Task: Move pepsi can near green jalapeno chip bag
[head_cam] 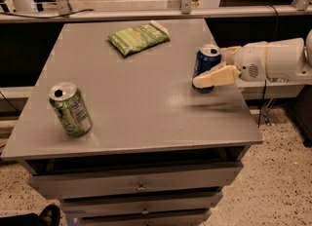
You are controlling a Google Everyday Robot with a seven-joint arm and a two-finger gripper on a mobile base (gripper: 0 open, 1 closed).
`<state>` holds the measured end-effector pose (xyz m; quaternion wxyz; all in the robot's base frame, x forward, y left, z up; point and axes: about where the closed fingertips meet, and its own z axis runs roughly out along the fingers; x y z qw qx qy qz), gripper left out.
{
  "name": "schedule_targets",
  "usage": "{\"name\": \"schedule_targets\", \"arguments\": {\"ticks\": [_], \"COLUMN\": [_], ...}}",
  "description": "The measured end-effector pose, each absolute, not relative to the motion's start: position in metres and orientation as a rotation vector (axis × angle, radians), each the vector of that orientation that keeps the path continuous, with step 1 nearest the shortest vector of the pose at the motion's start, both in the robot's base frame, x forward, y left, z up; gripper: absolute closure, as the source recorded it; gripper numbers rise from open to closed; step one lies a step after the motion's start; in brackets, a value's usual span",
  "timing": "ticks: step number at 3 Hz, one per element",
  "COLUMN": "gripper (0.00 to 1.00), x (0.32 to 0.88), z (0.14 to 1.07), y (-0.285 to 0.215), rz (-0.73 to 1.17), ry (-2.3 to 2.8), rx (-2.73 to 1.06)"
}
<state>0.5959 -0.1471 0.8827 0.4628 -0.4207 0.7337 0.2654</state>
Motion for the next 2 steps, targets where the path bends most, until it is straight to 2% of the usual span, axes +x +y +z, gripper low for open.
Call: {"name": "schedule_targets", "arguments": {"ticks": [2], "gripper": [0.65], "x": [0.6018], "z": [0.8859], "y": [-0.1343], "rz": [0.7], "ry": [1.74], "rx": [-0.992]}}
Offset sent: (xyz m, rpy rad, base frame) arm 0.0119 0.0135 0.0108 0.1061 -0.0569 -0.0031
